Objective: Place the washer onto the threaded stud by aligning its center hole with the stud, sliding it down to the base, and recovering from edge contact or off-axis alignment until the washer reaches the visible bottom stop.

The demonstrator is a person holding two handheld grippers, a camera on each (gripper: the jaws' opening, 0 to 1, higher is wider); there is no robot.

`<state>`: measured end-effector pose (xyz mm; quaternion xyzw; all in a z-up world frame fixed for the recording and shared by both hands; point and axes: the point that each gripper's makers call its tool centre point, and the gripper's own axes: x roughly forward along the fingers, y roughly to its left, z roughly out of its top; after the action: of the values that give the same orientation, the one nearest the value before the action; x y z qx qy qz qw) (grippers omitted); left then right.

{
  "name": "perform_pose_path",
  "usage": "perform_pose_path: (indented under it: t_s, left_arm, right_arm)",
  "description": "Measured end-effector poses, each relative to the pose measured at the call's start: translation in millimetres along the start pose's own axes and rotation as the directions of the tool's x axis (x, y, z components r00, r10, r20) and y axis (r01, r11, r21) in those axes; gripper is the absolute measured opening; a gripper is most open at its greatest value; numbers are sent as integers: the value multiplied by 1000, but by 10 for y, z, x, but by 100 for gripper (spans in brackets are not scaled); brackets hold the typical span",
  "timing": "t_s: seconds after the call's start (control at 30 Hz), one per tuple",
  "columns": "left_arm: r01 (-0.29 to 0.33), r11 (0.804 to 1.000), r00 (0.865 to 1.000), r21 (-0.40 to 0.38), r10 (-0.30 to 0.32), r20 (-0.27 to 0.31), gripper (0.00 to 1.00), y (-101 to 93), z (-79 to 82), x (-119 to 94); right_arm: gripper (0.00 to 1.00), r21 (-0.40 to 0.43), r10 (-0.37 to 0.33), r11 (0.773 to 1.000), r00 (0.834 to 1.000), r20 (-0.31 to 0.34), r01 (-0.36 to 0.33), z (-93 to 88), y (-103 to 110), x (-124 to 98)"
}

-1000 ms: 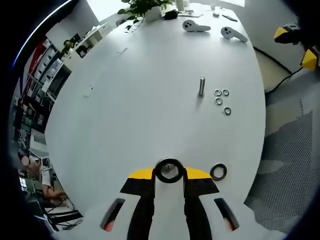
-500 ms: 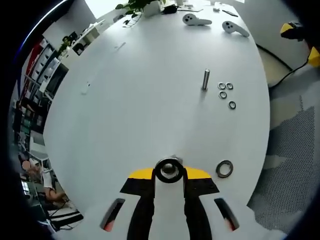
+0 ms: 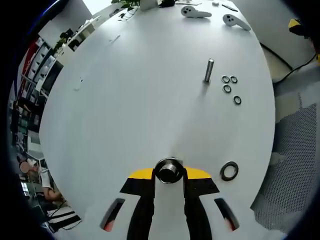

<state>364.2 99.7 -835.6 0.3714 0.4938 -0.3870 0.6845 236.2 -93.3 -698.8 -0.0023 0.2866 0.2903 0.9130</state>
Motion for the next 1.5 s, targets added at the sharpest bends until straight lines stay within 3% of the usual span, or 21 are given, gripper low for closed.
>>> perform_pose_path:
  t_s: [0.5,0.9,1.13,1.5]
  left_arm:
    - [16,999,1000,-46,-16,-19,19,-16,-17,205]
    - [23,999,1000,-48,-23,-12,20,-12,4,177]
    - [-8,1000,1000,-8,8,1,24,-7,28,156]
    - [-36,995,999,-88,39,38,26,-22,-3,-68]
  right_arm:
    - [38,-12,6,1000,1000,-16,-6,-24,10,16]
    - [38,-15,4,1000,1000,-19,-4,-31,7,16]
    - [38,-13,-3,1000,1000,-14,3,-23,-7,11]
    - [38,5,-7,1000,1000,-12,7,-24,-27,9]
